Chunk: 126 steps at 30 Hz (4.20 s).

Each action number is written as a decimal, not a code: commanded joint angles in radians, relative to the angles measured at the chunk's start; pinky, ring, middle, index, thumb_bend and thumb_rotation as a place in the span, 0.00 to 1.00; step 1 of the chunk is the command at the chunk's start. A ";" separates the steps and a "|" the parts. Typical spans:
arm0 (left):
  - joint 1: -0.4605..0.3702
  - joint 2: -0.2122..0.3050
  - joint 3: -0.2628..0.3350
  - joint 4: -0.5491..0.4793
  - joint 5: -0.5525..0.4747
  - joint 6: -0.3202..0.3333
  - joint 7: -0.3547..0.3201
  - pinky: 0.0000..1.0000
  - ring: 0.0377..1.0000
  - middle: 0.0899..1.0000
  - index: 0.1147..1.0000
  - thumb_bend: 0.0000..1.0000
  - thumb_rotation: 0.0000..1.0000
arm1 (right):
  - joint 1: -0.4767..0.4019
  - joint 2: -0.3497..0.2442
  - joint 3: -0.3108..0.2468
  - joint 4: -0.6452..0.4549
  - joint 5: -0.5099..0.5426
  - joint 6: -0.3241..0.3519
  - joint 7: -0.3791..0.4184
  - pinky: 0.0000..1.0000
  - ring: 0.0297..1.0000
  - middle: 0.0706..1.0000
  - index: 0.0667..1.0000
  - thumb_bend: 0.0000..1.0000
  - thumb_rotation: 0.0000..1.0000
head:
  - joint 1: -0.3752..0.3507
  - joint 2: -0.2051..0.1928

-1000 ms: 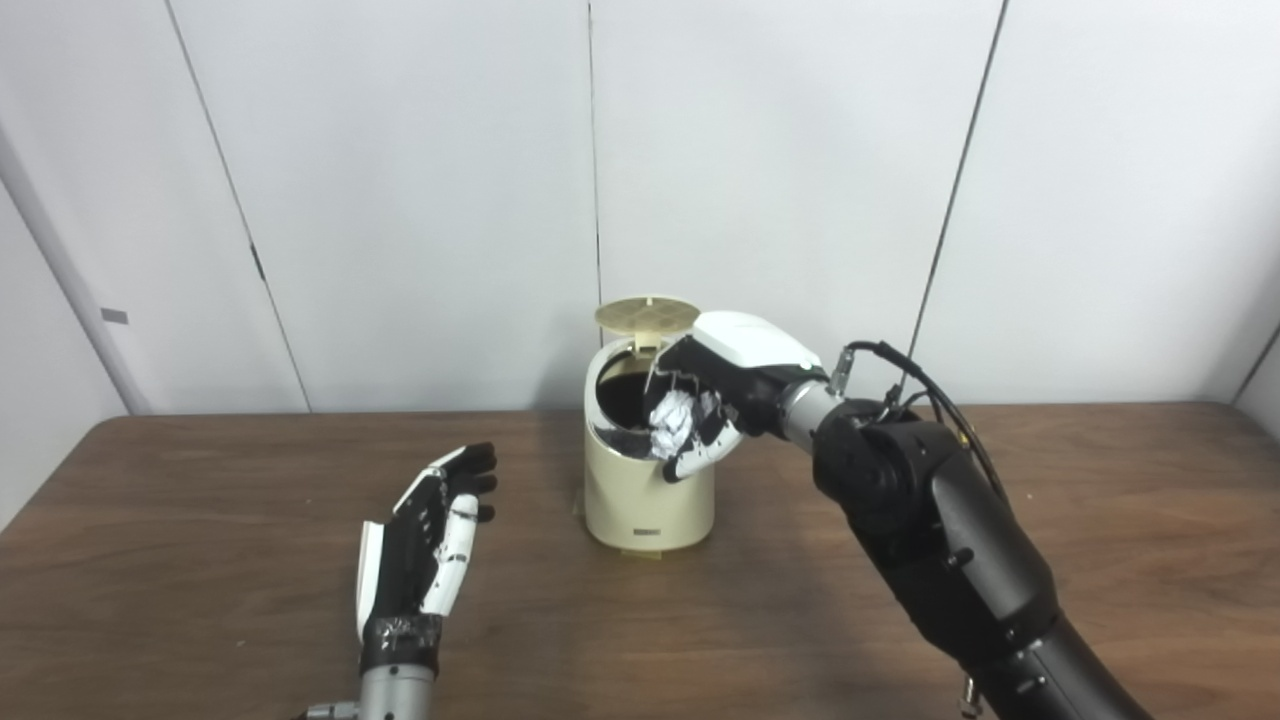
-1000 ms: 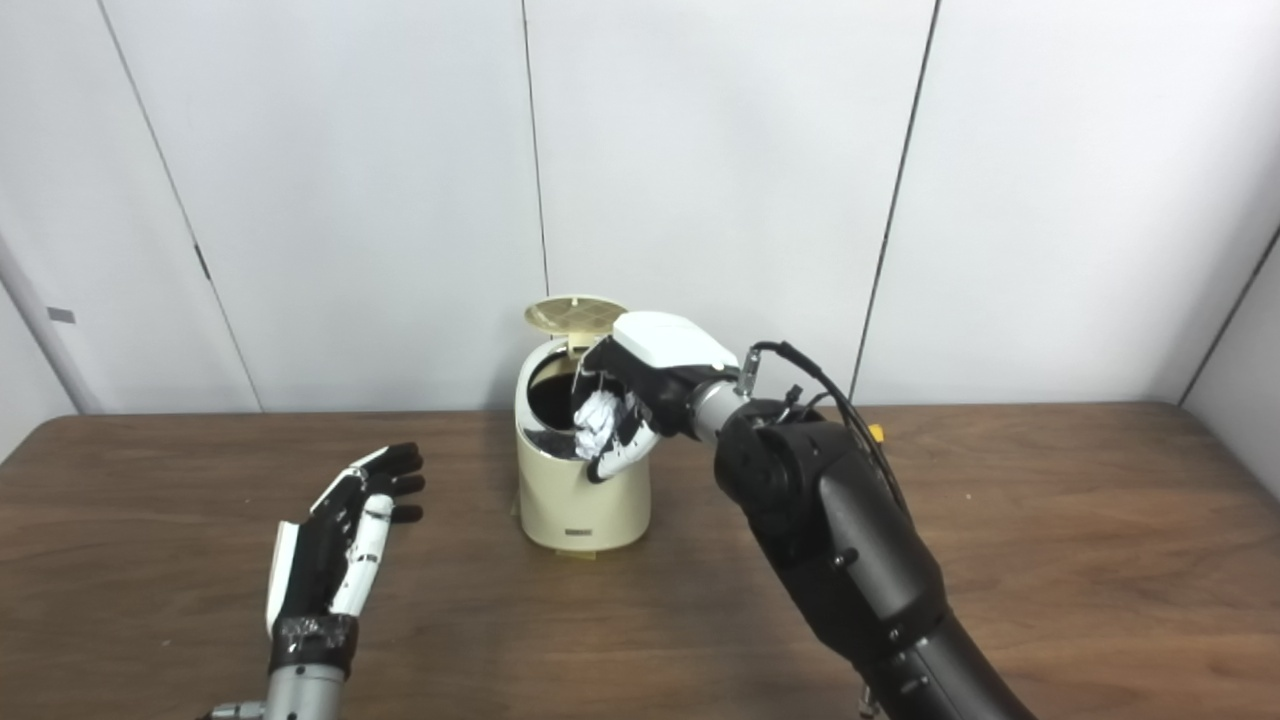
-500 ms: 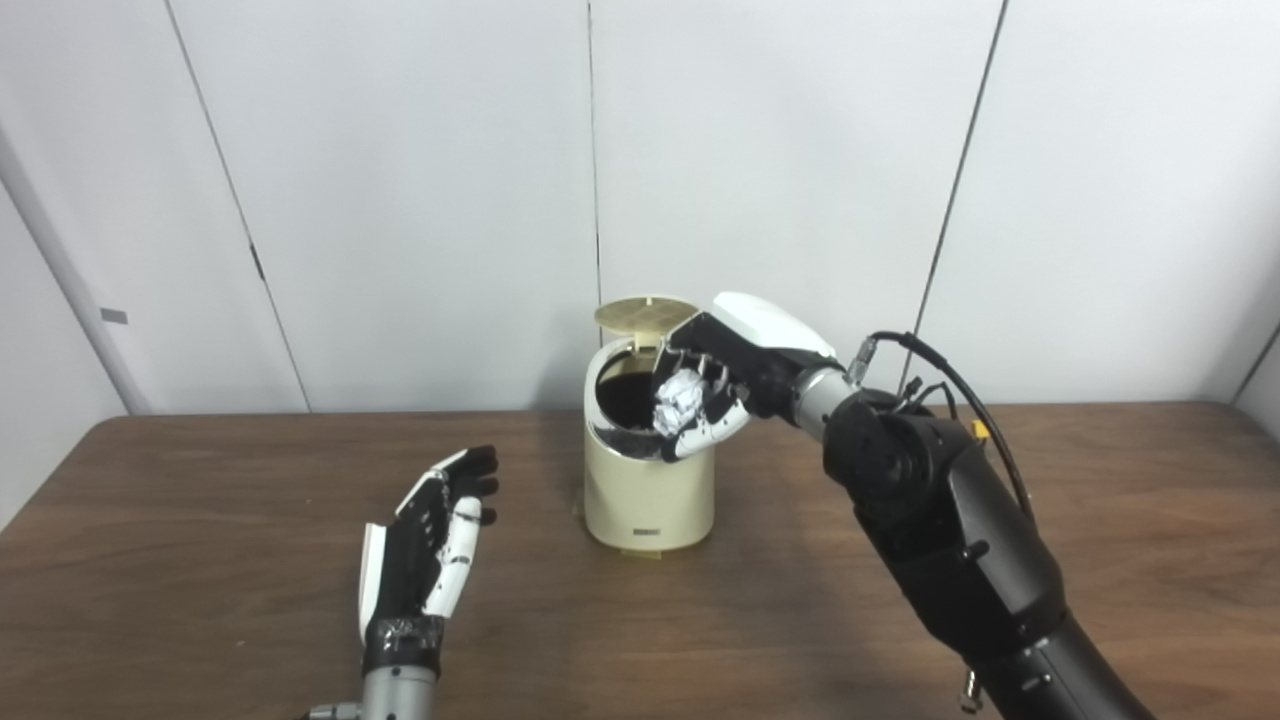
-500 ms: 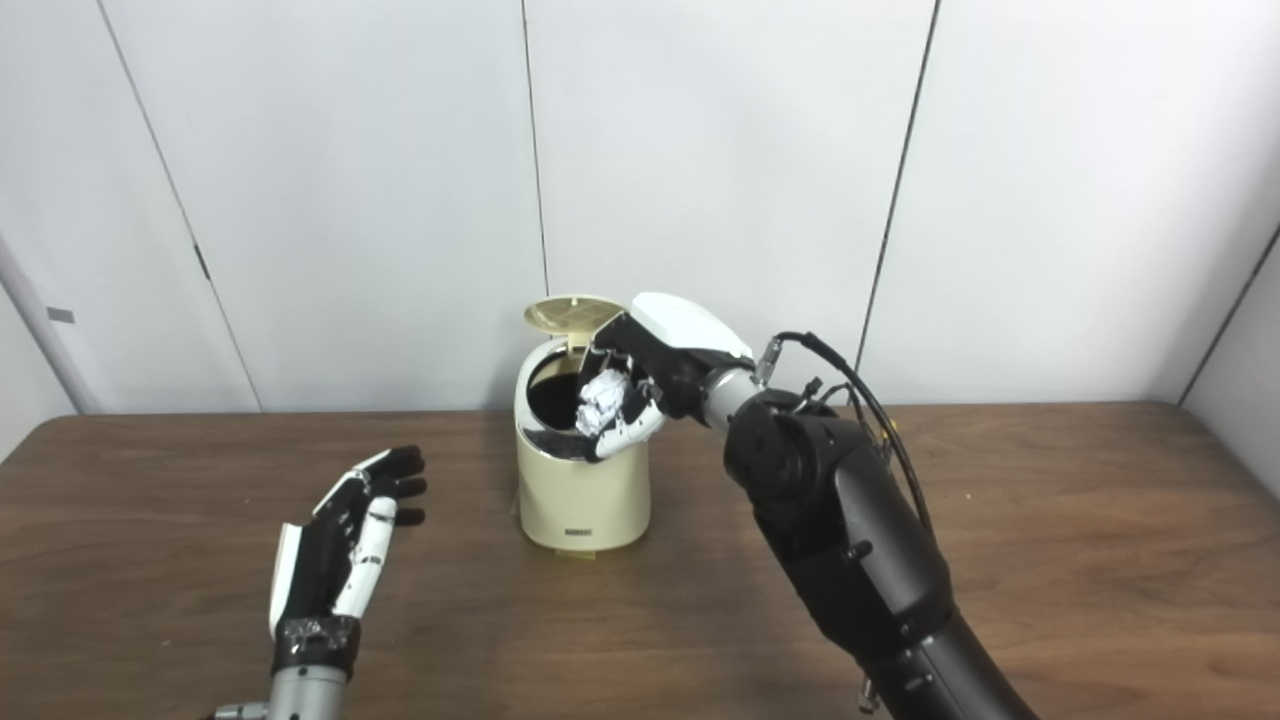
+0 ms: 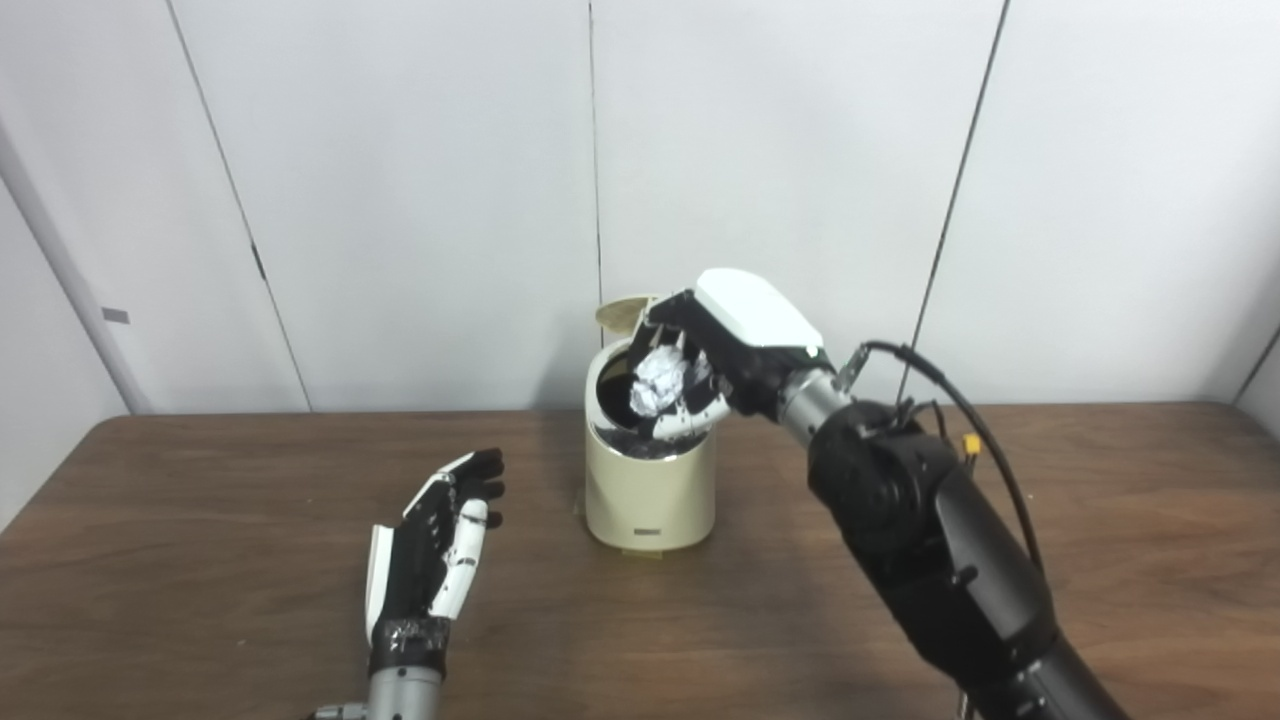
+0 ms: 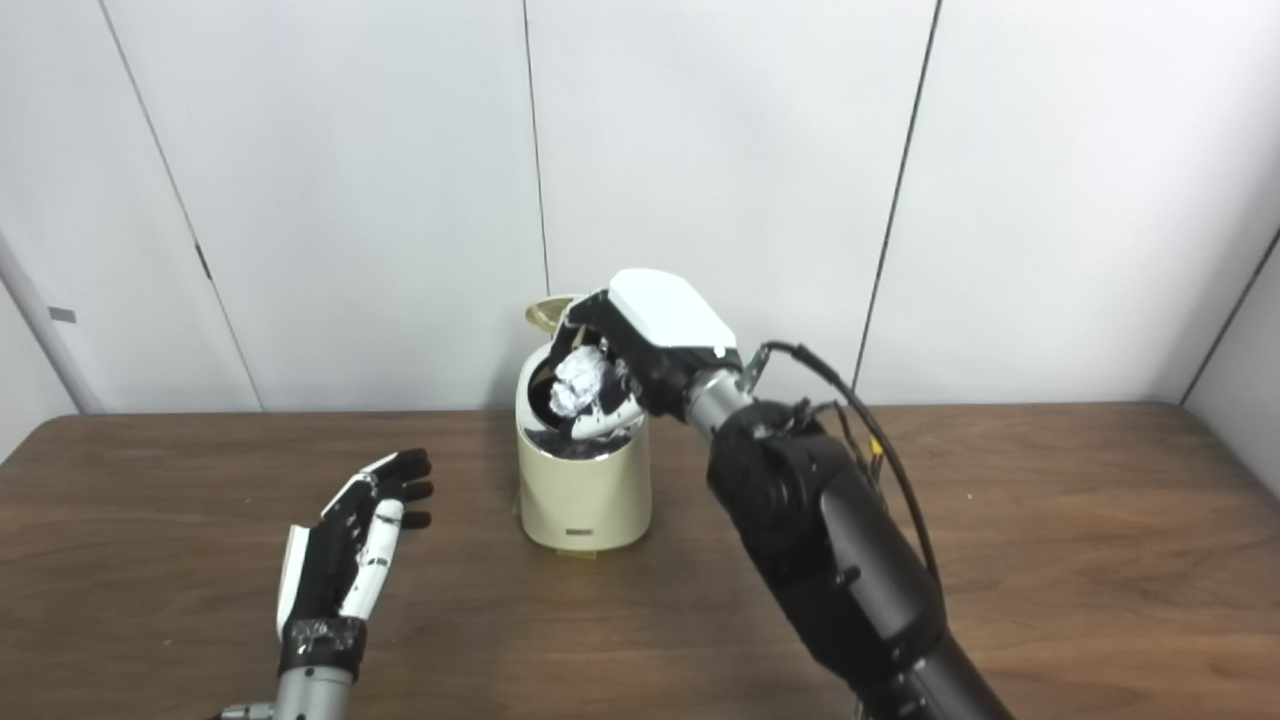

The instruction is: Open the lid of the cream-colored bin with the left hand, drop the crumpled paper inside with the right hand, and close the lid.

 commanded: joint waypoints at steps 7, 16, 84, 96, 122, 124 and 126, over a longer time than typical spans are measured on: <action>-0.028 -0.005 -0.009 -0.024 0.013 -0.043 0.012 0.65 0.74 0.75 0.75 0.27 0.71 | -0.017 0.007 -0.001 0.017 -0.023 -0.118 -0.146 0.23 0.32 0.41 0.46 0.51 0.00 | -0.002 -0.007; -0.027 -0.004 -0.012 -0.021 0.015 -0.048 0.013 0.66 0.74 0.75 0.75 0.27 0.71 | -0.011 -0.002 0.026 0.072 -0.077 -0.201 -0.235 0.24 0.33 0.45 0.45 0.51 0.00 | 0.000 -0.010; -0.026 -0.011 -0.011 -0.022 0.003 -0.052 0.007 0.65 0.73 0.75 0.75 0.28 0.69 | -0.048 -0.013 0.051 0.248 -0.223 -0.354 -0.520 0.45 0.55 0.60 0.53 0.93 0.00 | 0.002 -0.009; -0.025 -0.008 -0.009 -0.020 0.008 -0.053 0.011 0.64 0.72 0.74 0.74 0.28 0.69 | -0.016 0.002 0.011 0.221 -0.199 -0.420 -0.674 0.33 0.41 0.52 0.42 0.51 0.00 | 0.001 -0.008; -0.026 0.012 0.006 -0.019 -0.016 -0.079 0.002 0.66 0.73 0.74 0.74 0.27 0.72 | 0.378 0.006 -0.200 0.114 0.274 -0.617 -0.616 0.56 0.69 0.73 0.67 0.36 0.57 | -0.029 -0.009; -0.025 0.012 0.008 -0.016 -0.015 -0.085 0.003 0.67 0.73 0.74 0.74 0.26 0.73 | 0.401 0.013 -0.209 0.123 0.312 -0.615 -0.594 0.59 0.70 0.73 0.73 0.30 0.76 | -0.029 -0.008; -0.023 0.013 0.008 -0.014 -0.019 -0.087 0.001 0.67 0.73 0.74 0.74 0.25 0.73 | 0.418 0.022 -0.219 0.145 0.362 -0.625 -0.574 0.61 0.72 0.74 0.75 0.26 0.81 | -0.027 -0.009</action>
